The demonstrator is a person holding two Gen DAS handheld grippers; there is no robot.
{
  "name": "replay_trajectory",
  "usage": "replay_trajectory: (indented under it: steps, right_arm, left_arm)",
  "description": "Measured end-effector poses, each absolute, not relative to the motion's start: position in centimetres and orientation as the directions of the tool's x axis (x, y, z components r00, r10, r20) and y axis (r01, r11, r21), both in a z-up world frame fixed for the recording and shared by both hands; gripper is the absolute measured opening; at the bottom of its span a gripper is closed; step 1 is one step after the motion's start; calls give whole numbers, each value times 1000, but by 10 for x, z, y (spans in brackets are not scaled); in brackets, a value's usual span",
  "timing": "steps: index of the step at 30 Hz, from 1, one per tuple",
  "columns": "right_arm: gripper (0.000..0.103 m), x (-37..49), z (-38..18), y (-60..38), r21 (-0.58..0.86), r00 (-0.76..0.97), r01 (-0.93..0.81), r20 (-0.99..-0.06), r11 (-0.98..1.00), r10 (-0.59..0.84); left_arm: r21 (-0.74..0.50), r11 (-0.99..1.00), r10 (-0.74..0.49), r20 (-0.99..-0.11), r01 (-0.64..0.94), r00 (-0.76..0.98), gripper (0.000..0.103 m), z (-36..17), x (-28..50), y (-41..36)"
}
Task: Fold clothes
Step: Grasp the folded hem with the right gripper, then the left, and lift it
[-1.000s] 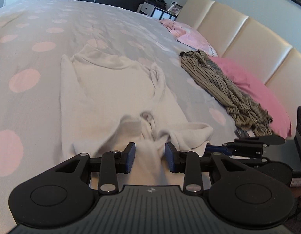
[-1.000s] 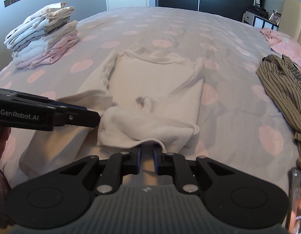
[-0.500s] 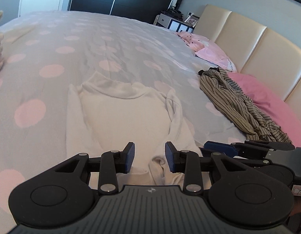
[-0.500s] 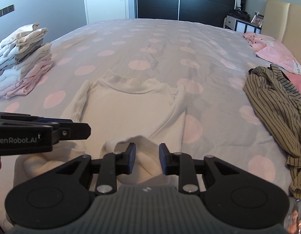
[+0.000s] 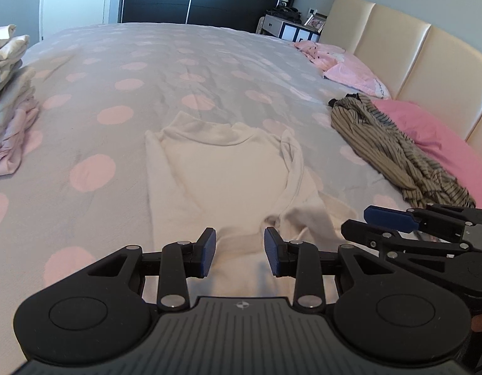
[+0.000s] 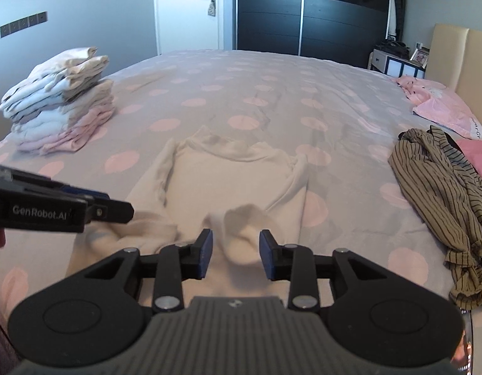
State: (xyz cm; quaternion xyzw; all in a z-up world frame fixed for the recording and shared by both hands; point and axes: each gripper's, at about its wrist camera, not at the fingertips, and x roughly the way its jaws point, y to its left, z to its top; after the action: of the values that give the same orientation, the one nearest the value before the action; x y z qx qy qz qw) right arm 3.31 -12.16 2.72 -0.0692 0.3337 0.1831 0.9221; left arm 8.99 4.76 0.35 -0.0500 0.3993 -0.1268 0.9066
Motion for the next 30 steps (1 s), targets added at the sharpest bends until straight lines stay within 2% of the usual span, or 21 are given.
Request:
replay_trajectory:
  steps: [4,14,18,21,26,30]
  right_arm:
    - [36,15,16,-117,-16,677,-416,-674,909,297]
    - [35,-14,-5,-95,-29,599,-549,-711,835,369]
    - [35,-17,-12,-80,-17,557,-607,-723,795,410]
    - [35,-15,-16,-67,9,525,-638,-727,770,443]
    - [35,0,-16,-55,-11,542,-655,-704,756,459]
    - [36,23,-16,-53,31,547,-629,-693,777,470]
  left_arm:
    - [-116,975,-212,-733,189,646,33,1,74,52]
    - [-37,978,-149,-811,203,565,33,-15,48,71]
    - [-157,951,-279,-806,265,522,33,-21,45,75]
    - [-191,936,-323,-799,295,507,33,-28,50,72]
    - [-341,900,-436,-736,273,518,33,-39,69,83]
    - [-444,868,-489,-686,222,539,33,-43,89,90]
